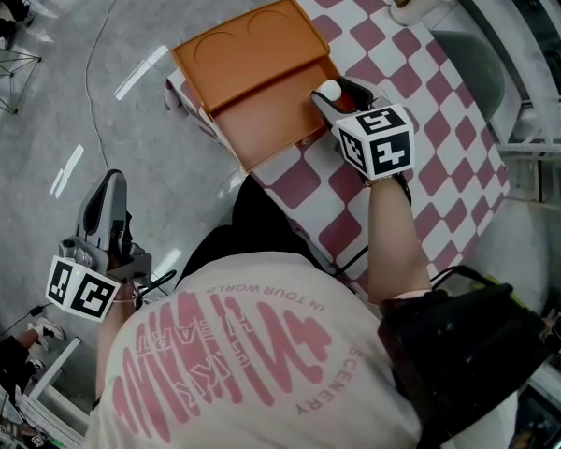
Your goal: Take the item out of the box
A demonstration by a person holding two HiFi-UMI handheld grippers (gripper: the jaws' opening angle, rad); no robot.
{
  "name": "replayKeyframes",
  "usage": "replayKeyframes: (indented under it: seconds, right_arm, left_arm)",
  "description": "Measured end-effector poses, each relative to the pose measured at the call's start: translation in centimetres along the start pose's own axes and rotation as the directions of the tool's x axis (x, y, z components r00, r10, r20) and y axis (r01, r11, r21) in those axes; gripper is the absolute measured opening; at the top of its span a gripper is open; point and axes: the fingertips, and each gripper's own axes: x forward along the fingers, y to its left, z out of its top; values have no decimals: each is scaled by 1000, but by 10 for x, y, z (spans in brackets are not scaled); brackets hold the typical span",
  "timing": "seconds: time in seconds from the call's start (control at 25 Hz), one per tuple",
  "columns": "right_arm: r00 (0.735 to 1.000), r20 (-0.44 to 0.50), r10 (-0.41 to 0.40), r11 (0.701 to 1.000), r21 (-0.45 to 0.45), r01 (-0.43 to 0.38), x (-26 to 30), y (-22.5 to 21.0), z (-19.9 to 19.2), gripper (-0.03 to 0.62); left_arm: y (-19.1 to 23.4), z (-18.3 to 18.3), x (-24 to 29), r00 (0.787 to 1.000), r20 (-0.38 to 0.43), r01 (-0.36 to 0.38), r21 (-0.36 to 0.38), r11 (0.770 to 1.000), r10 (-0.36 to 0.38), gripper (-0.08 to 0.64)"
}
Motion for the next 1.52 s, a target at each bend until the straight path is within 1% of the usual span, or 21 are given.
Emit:
replayKeyframes:
  seconds: [0.08, 0.12, 0.56, 0.68, 0.92, 1.16, 1.32, 1.52]
  right_arm:
    - [1000, -9, -13, 1000, -12, 13, 1, -1, -1, 207]
    - [1000, -11, -15, 1000, -13, 14, 1, -2, -1, 187]
    - [1000, -27, -7, 1000, -13, 7, 3, -2, -3, 166]
    - [999, -34, -4, 1000, -20, 4, 2, -1, -4, 164]
    - [999, -42, -7, 1000, -5, 6, 3, -1, -4, 158]
    - [997, -76, 0, 1000, 0, 0, 4, 0, -7, 155]
    - [994, -109, -1, 1000, -9, 0, 6, 1, -6, 155]
    - [992, -127, -4, 1000, -2, 3, 7, 2, -6, 155]
  left_arm:
    - [0, -1, 1, 1000, 0, 1, 0, 1000, -1, 8]
    - [-1, -1, 0, 1000, 0, 2, 0, 1000, -2, 8]
    - [1, -5, 0, 1000, 0, -2, -8, 1000, 2, 8]
    - [0, -6, 0, 1000, 1, 3, -8, 1000, -3, 6]
    - [-2, -11, -1, 1000, -4, 10, -8, 1000, -10, 7]
    - [0, -14, -4, 1000, -3, 12, -16, 1000, -12, 7]
    - [-1, -16, -5, 1000, -9, 20, 5, 1000, -20, 6]
    - [0, -17, -5, 1000, 4, 29, -11, 1000, -29, 7]
